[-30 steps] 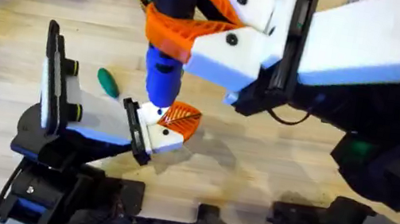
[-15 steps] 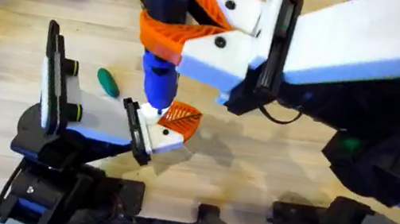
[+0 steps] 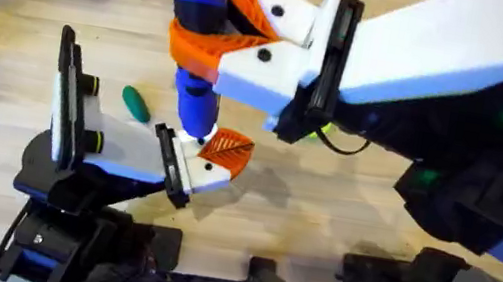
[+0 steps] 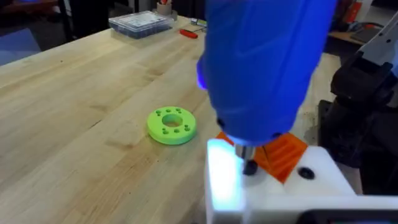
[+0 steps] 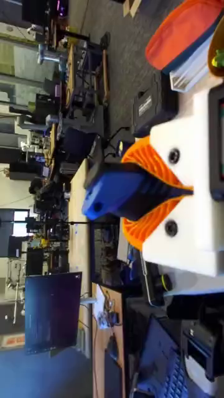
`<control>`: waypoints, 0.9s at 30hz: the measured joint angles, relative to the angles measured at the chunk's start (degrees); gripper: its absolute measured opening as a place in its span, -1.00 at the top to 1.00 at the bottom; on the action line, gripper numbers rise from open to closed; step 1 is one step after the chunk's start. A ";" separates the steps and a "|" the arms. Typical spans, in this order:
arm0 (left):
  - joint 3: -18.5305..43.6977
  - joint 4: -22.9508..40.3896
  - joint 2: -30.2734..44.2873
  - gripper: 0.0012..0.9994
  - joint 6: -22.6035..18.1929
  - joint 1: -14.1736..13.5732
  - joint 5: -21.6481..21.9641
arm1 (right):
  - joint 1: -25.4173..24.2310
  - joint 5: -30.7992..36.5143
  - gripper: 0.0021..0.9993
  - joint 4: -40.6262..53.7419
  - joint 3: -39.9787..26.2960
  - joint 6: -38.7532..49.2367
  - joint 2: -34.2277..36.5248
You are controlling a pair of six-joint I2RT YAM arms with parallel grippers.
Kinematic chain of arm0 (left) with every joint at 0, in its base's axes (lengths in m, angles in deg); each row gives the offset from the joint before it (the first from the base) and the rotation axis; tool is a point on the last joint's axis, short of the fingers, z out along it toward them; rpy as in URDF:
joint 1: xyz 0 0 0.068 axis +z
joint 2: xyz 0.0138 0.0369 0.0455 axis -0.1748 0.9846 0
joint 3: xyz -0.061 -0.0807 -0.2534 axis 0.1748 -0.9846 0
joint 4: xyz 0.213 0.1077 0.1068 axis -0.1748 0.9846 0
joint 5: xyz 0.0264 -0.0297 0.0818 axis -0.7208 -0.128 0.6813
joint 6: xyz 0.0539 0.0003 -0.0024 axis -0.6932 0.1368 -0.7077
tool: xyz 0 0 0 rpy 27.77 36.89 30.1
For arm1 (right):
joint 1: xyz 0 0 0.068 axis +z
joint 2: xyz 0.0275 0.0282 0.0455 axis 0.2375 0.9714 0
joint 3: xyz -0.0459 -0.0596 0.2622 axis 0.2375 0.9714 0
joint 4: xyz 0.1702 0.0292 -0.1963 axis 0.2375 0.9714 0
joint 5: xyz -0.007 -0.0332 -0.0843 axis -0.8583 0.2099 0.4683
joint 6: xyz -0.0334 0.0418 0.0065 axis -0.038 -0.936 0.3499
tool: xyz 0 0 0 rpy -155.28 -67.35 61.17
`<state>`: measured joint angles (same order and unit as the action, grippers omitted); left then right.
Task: Pick up the gripper from the table and insert it into the empty holder that is missing its gripper. Then pick up a screw, insert it into the mounting hole, and use the screwdriver to tighten it. Finally, clean up the table by picking up the vegetable and placing it into the bucket.
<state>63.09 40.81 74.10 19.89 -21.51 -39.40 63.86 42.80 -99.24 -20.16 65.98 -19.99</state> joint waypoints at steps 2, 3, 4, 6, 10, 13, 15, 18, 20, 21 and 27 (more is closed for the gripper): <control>0.00 0.00 -0.01 0.98 -0.01 0.00 0.01 | 0.10 -0.03 0.94 0.12 0.00 -0.02 0.04; 0.00 0.00 0.00 0.98 -0.01 0.00 -0.01 | 0.13 -0.02 0.94 0.09 0.00 -0.02 0.08; 0.00 0.00 -0.01 0.98 -0.01 0.00 -0.01 | 0.14 -0.03 0.94 0.08 0.00 -0.02 0.10; 0.00 0.00 -0.01 0.98 -0.01 0.00 -0.01 | 0.12 -0.01 0.94 0.02 0.00 -0.02 0.11; 0.00 0.00 0.01 0.98 -0.01 0.00 -0.01 | 0.12 -0.03 0.94 -1.45 0.00 -0.15 0.09; 0.00 0.00 -0.01 0.98 0.01 0.00 -0.01 | 0.12 -0.03 0.94 -1.54 0.00 -0.17 0.09; 0.00 0.00 -0.01 0.98 -0.01 0.00 0.00 | 0.12 -0.03 0.94 -1.50 0.00 -0.17 0.09; 0.00 0.00 0.00 0.98 0.01 0.00 -0.01 | 0.12 -0.06 0.94 -1.50 0.00 -0.17 0.09; 0.00 0.00 -0.01 0.98 0.01 0.00 -0.01 | 0.12 -0.48 0.94 -1.50 0.00 -0.17 0.09; 0.00 0.00 0.01 0.98 0.00 0.00 -0.01 | 0.12 -0.70 0.94 -1.47 0.00 -0.17 0.09; 0.00 0.00 0.00 0.98 0.00 0.00 -0.01 | 0.12 -1.37 0.94 -1.39 0.00 -0.17 0.02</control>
<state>63.09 40.81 74.10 19.89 -21.51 -39.41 63.98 41.43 -100.63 -20.16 65.81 -19.97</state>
